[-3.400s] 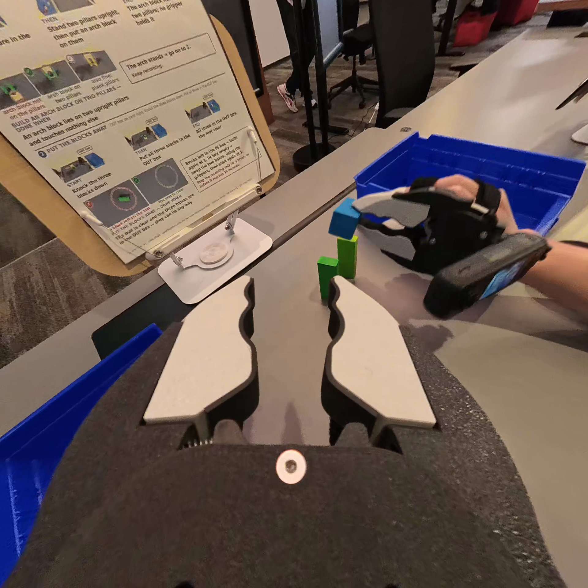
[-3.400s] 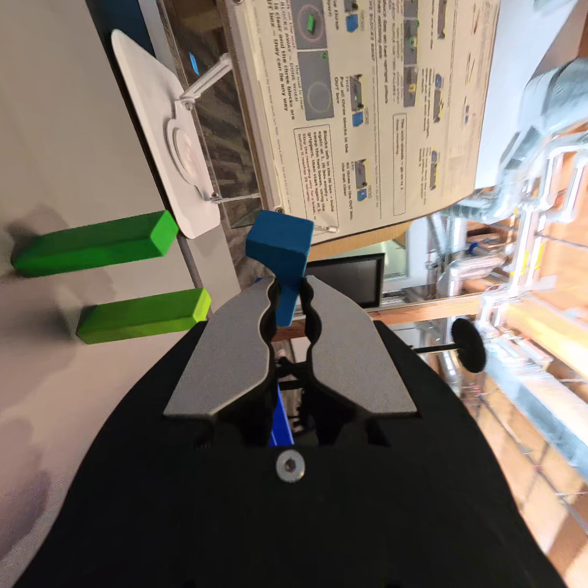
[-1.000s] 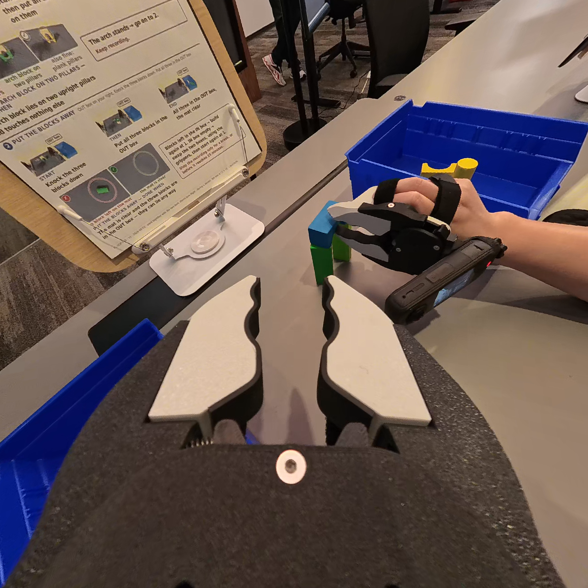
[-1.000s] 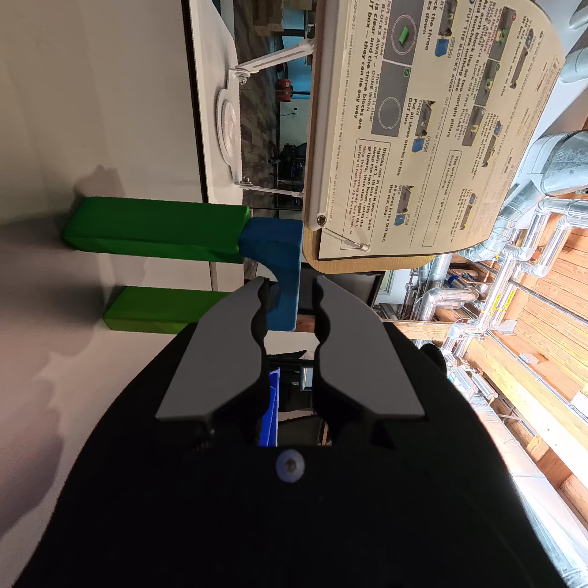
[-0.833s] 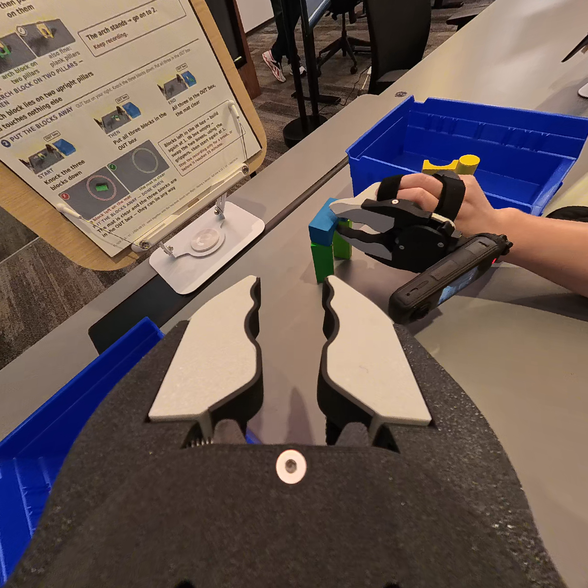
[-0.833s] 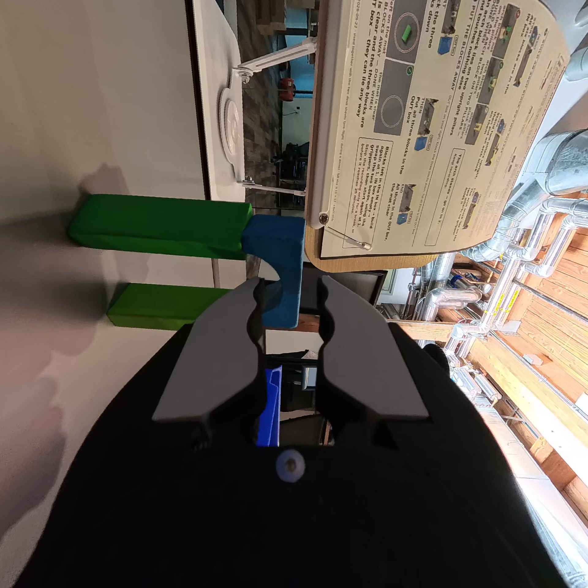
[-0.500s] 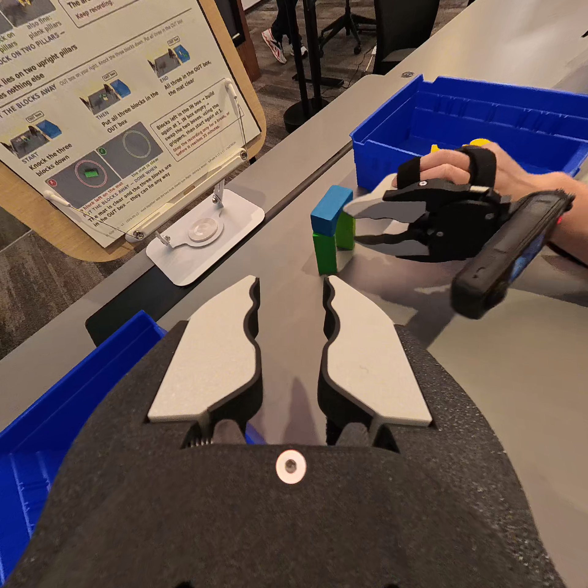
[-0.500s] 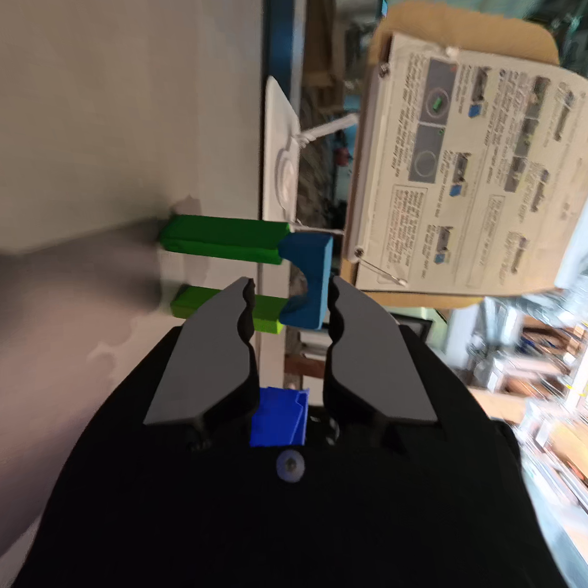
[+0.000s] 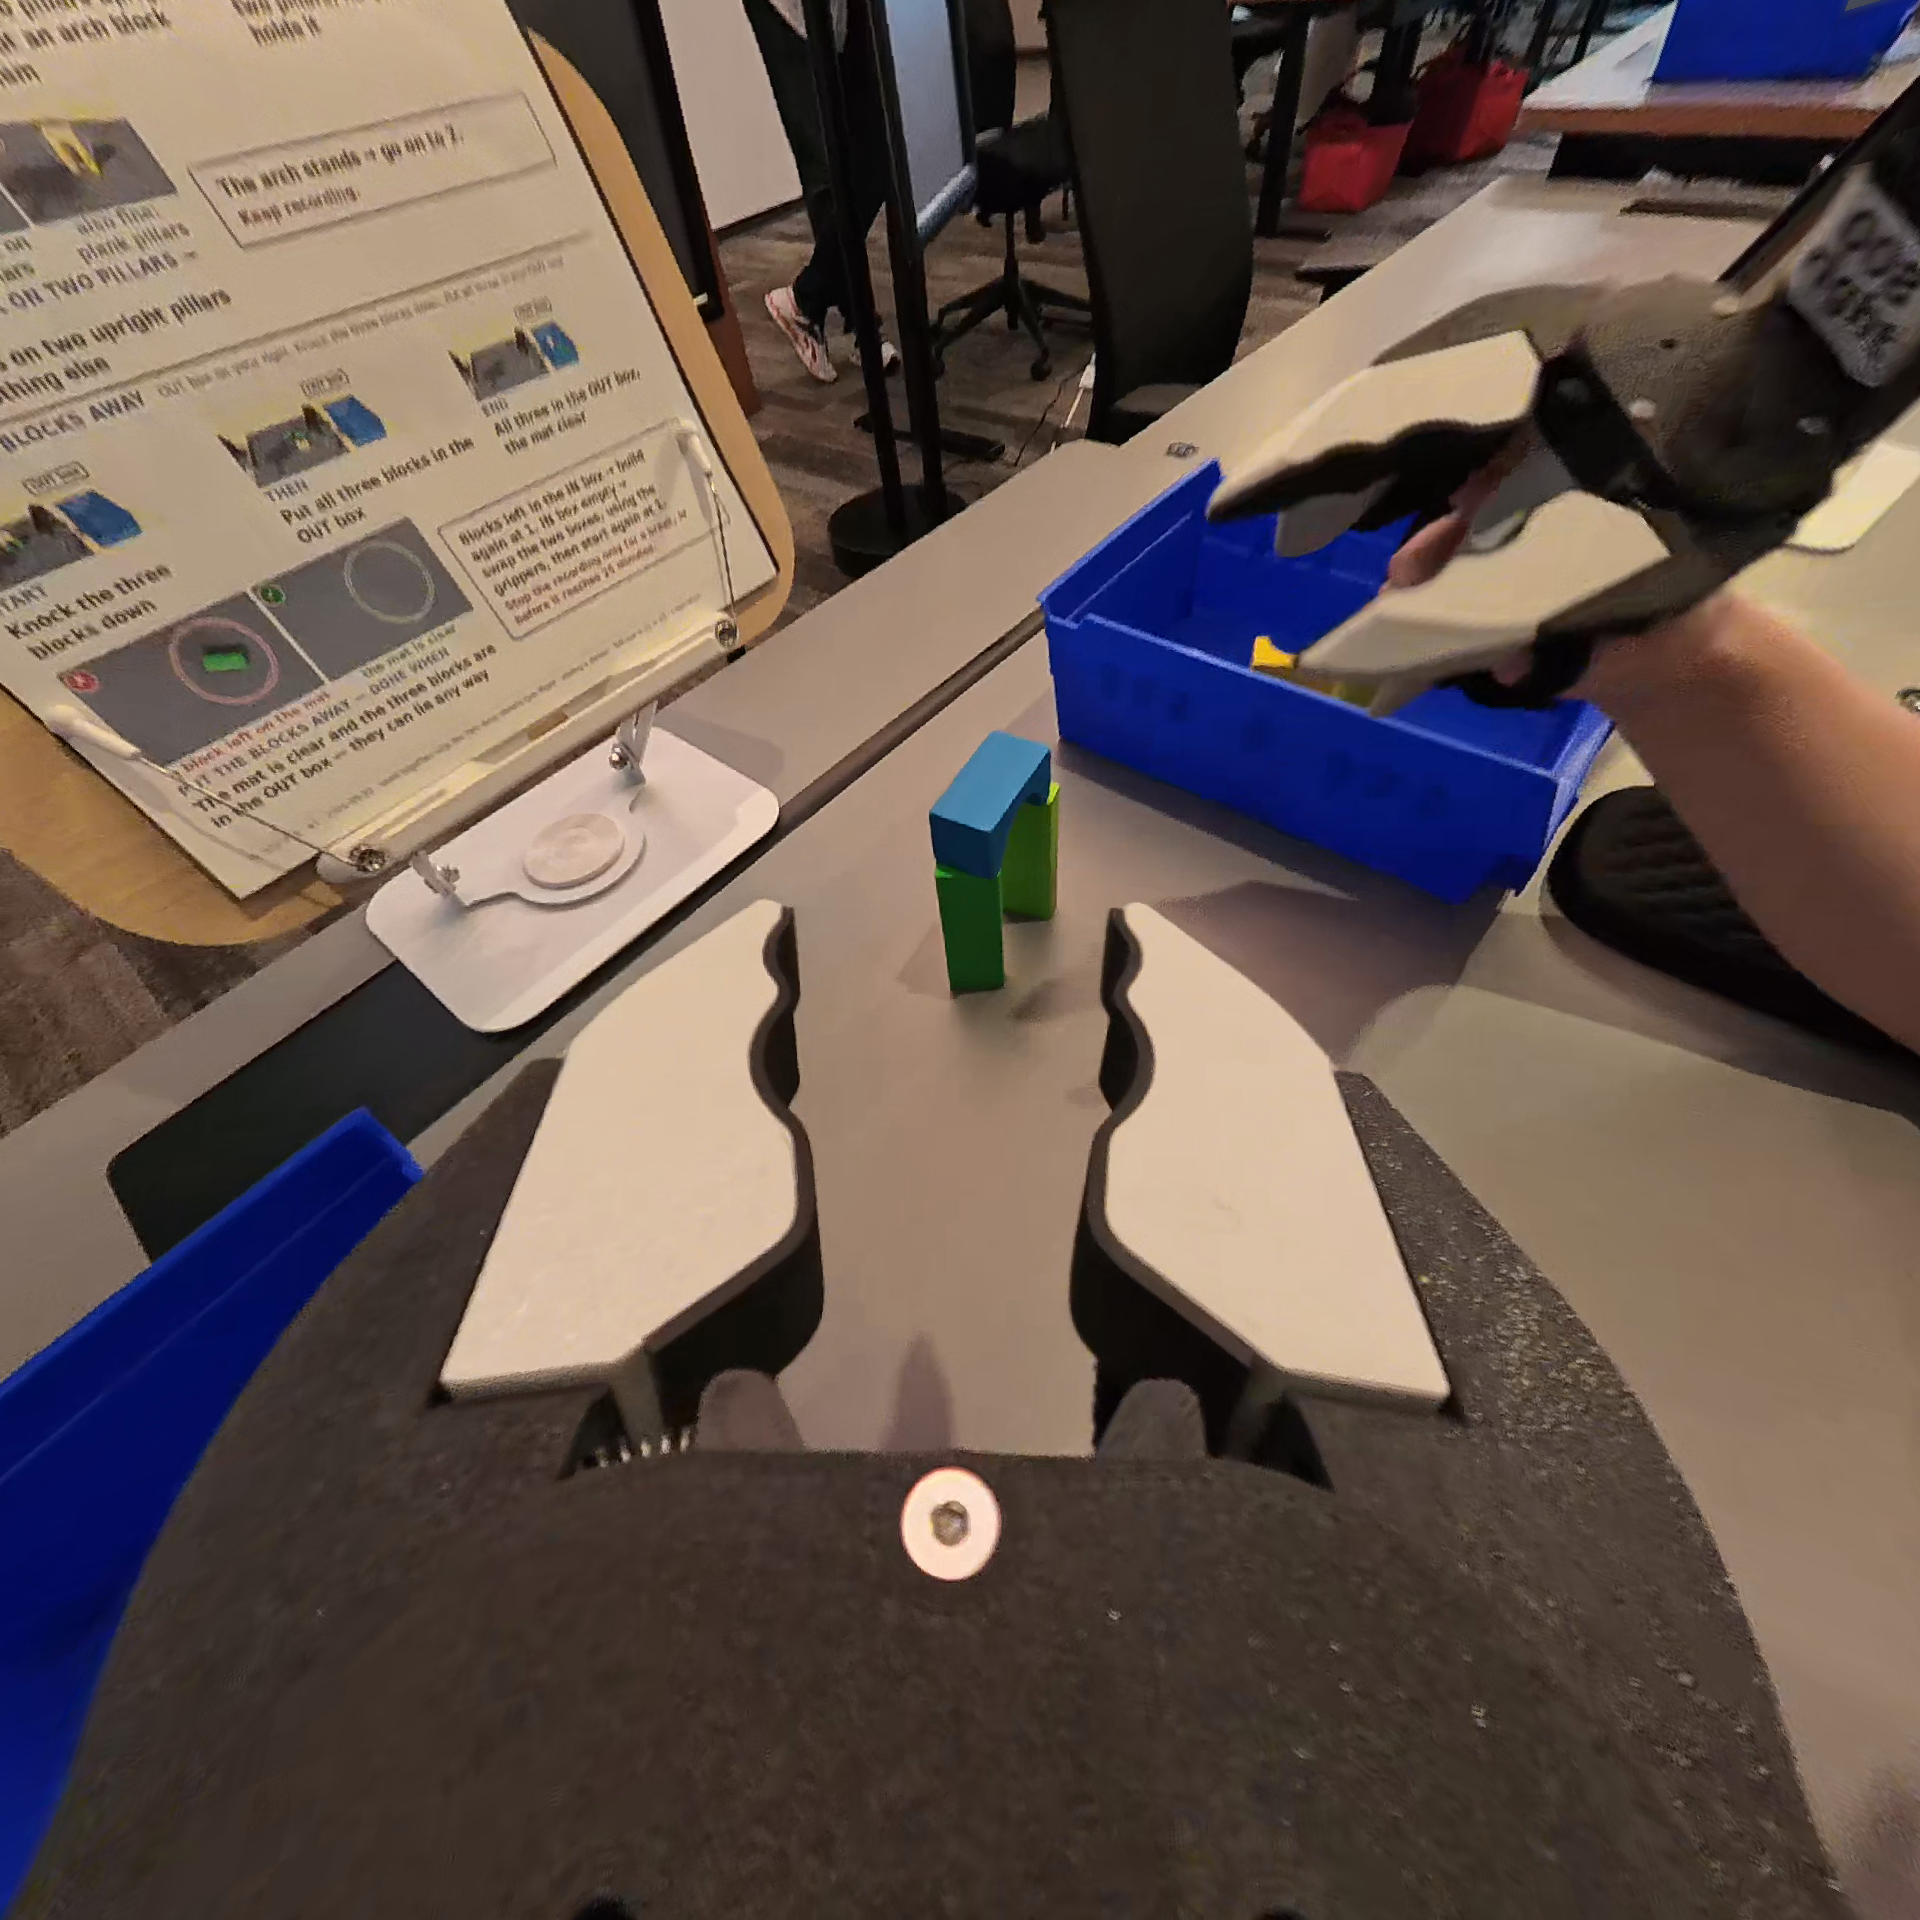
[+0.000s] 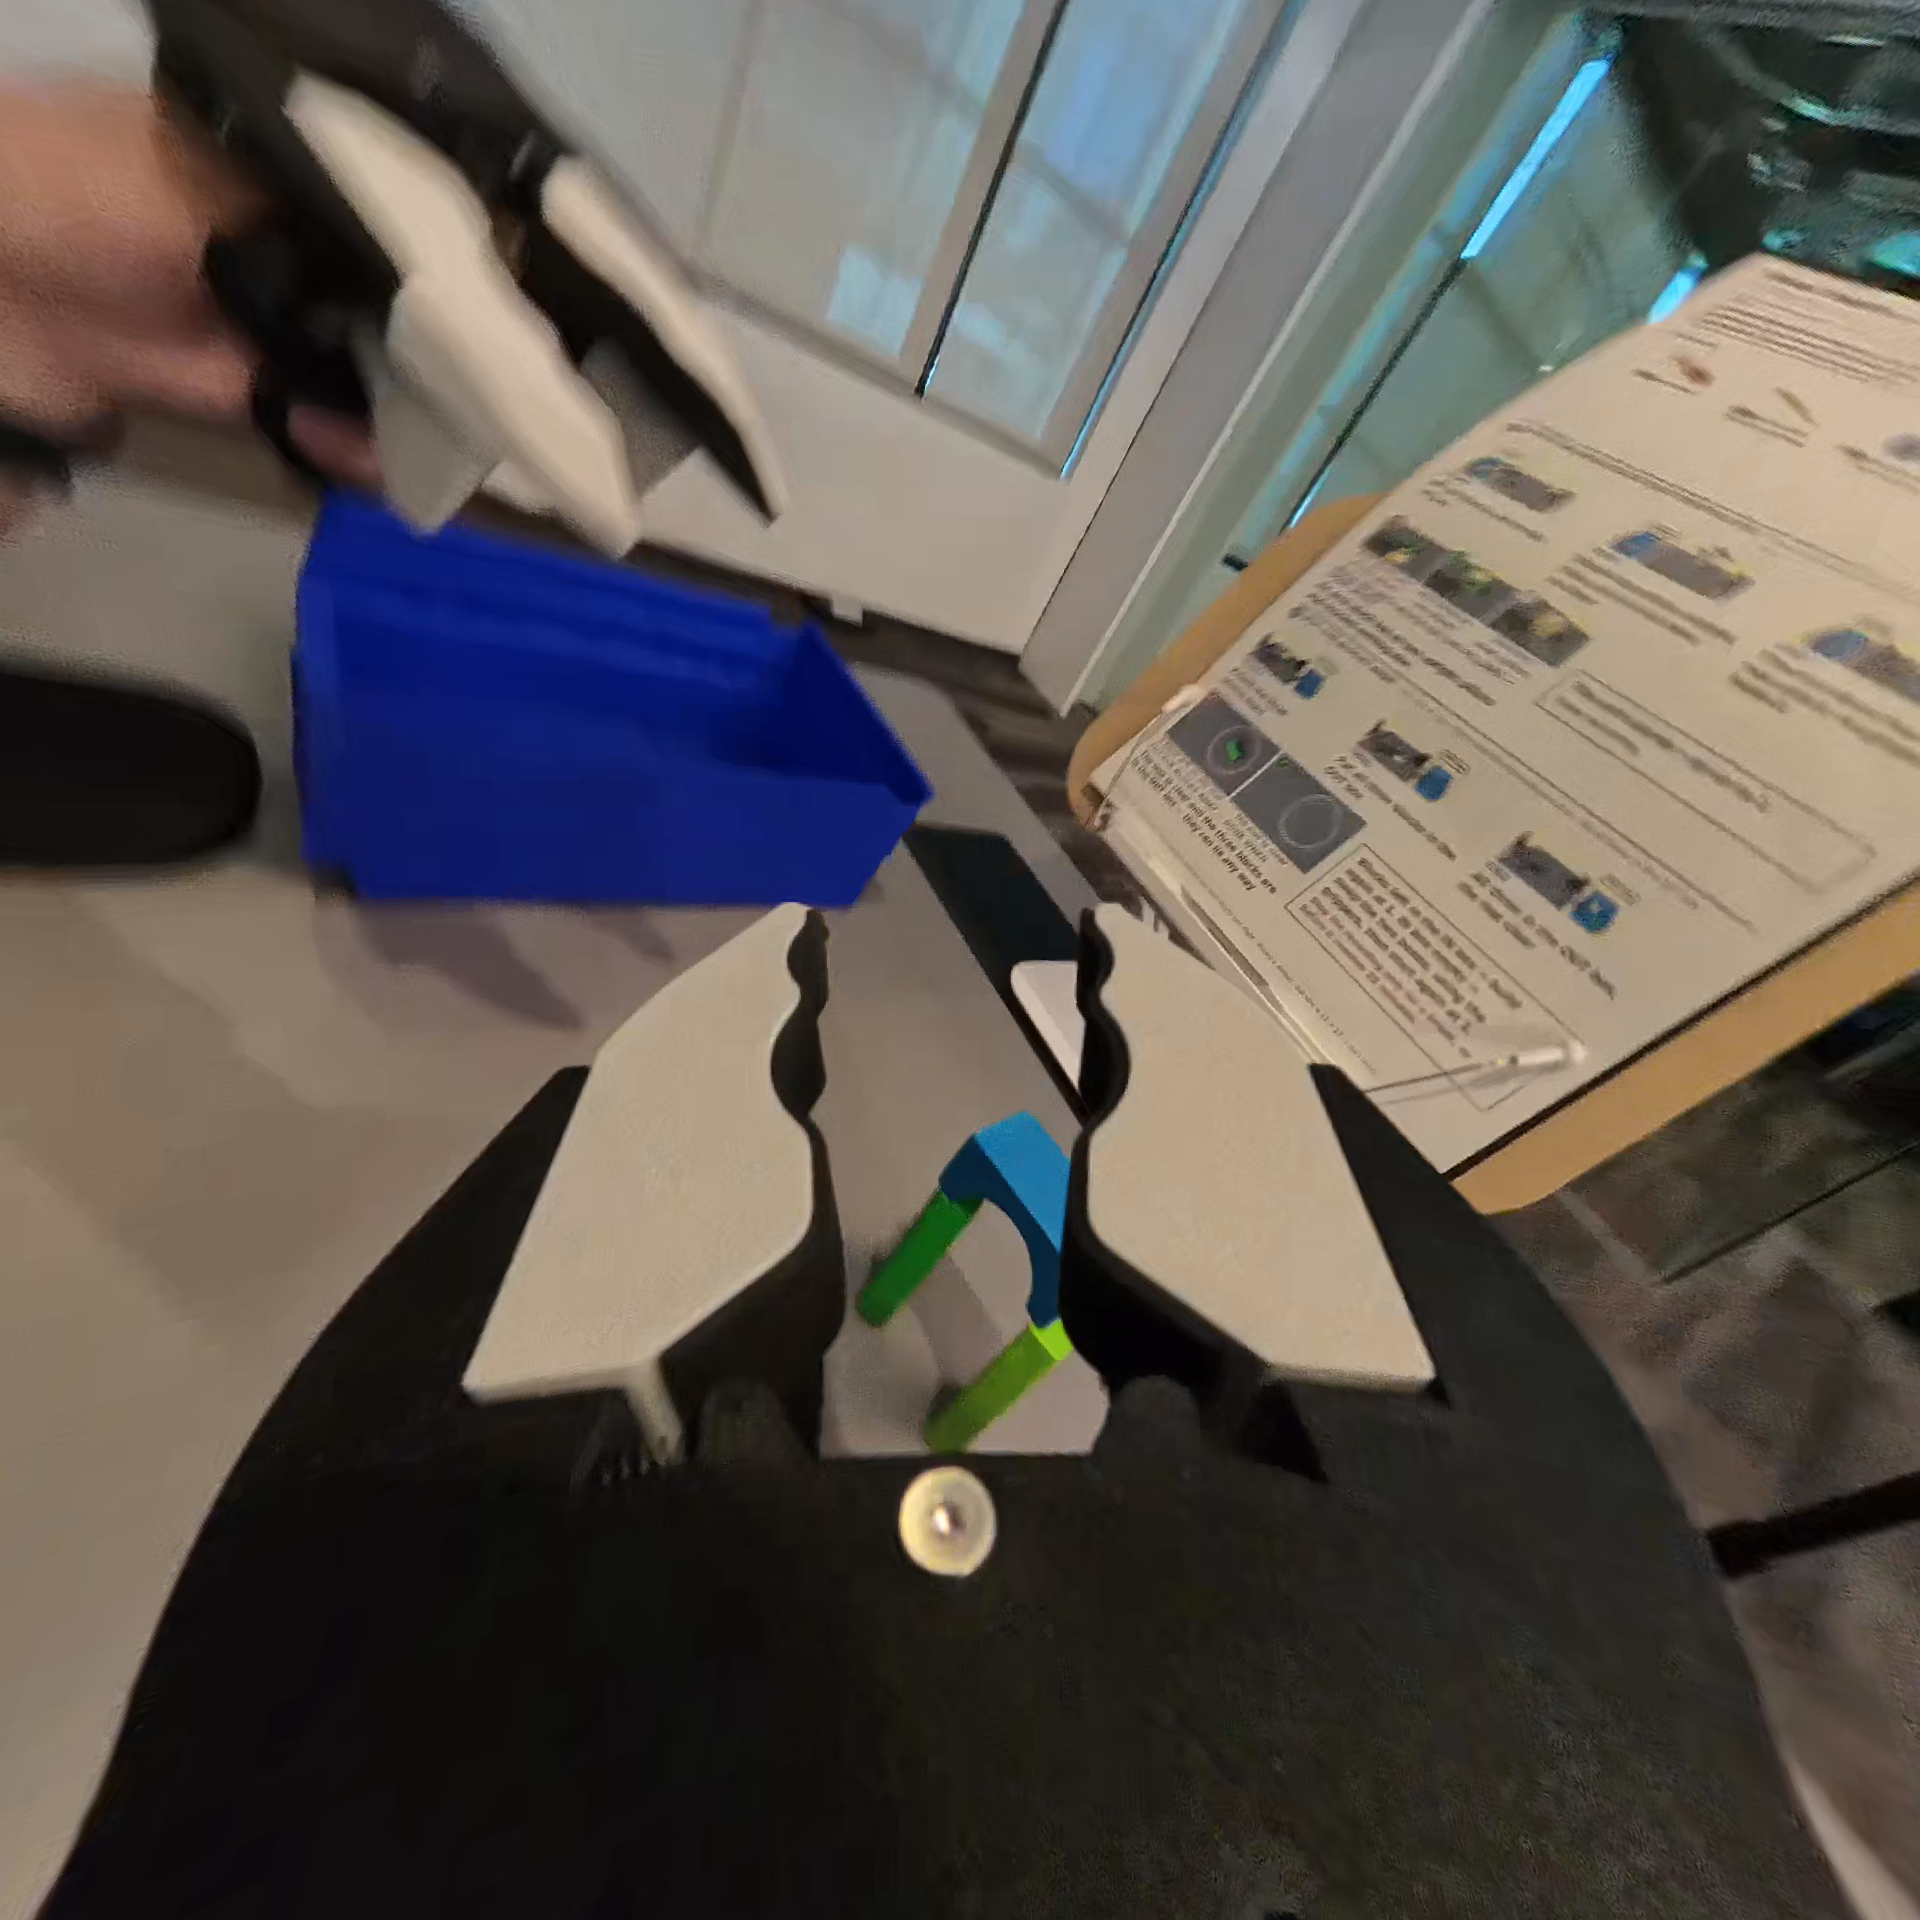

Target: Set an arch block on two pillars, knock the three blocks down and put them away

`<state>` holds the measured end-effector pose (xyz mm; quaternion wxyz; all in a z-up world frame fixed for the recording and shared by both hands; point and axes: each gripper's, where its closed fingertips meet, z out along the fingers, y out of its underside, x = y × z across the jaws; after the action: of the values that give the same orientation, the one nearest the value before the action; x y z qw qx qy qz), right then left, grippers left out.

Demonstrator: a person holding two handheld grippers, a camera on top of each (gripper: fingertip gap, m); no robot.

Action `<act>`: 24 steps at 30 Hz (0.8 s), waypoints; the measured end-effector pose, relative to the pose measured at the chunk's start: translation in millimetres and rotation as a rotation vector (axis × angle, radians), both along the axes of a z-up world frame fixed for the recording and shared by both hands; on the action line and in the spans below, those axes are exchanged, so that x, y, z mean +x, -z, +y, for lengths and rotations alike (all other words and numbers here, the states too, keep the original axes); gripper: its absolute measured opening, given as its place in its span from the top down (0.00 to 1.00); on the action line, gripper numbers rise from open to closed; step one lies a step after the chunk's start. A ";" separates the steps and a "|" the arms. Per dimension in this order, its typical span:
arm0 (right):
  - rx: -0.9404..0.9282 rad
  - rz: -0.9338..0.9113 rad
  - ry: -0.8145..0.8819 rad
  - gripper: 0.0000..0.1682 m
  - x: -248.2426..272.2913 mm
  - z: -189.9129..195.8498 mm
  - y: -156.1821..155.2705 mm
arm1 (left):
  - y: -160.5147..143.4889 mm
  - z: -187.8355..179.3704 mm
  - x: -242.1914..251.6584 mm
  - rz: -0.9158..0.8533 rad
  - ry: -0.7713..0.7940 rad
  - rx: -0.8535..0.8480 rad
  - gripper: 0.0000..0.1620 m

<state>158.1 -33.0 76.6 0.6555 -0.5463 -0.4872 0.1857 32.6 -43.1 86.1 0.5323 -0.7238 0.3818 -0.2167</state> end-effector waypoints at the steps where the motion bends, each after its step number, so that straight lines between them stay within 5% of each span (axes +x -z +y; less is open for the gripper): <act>1: -0.048 0.090 0.001 0.72 8.5 4.1 -8.9 | -4.3 -1.0 -0.5 -0.016 0.002 0.011 0.65; 5: -0.259 0.359 0.068 0.73 45.9 30.0 -24.4 | -18.3 -4.5 -5.5 -0.064 0.007 0.044 0.61; 9: -0.398 0.418 0.184 0.81 72.2 43.6 -24.5 | -22.9 -4.6 -13.1 -0.075 -0.007 0.039 0.59; 12: -0.493 0.230 0.304 0.99 76.5 49.8 -1.8 | -30.0 -7.6 -14.2 -0.118 0.013 0.046 0.61; 19: -0.795 -0.386 0.612 0.99 82.4 108.7 77.0 | -51.9 -28.5 -13.0 -0.170 0.070 0.151 0.71; 24: -1.241 -0.534 0.595 1.00 74.1 121.7 131.9 | -57.4 -32.9 -16.2 -0.186 0.072 0.163 0.71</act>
<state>232.1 88.7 -55.3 0.1075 -0.9522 -0.2669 0.1022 16.4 -76.0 143.4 0.6144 -0.6406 0.3730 -0.2703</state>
